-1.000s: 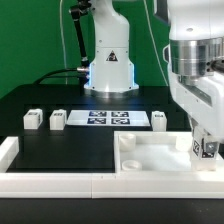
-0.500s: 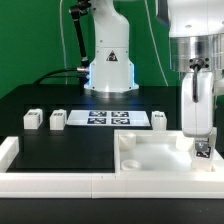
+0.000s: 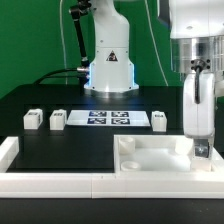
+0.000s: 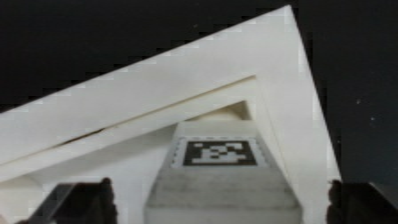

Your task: Assemble square table

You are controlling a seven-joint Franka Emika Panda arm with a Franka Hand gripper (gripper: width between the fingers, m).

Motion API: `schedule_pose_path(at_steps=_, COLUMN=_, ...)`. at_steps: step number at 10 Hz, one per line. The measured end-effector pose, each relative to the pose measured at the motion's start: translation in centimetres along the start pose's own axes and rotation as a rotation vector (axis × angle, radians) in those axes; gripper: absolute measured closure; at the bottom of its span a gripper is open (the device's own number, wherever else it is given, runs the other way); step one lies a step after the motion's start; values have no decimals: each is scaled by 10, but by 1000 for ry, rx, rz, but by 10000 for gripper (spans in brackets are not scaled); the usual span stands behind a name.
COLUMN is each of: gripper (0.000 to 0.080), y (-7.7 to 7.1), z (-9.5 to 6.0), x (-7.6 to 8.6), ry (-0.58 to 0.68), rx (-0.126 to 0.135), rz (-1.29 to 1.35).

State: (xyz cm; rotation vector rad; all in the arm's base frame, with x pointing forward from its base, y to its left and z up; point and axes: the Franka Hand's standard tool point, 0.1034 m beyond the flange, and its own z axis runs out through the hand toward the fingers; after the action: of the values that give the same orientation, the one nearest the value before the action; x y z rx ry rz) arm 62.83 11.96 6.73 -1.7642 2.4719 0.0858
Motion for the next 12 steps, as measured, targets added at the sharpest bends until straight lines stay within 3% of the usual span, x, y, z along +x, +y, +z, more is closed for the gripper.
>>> schedule_pose_path(at_steps=2, gripper=154, y=7, z=-29, x=-9, ry=-26, rx=19, rz=-60)
schedule_pose_path(at_steps=4, gripper=151, y=11, z=-50, x=-10, ry=-40, rx=19, rz=-64)
schedule_pose_path(at_steps=9, gripper=150, y=13, z=-46, x=-10, ry=-37, rx=24, rz=-114)
schedule_pose_path(at_steps=10, gripper=150, y=18, z=-51, x=-9, ry=-42, rx=43, rz=-164)
schedule_pose_path(at_steps=12, gripper=150, y=49, z=-54, x=1, ry=-37, rx=46, rz=-251)
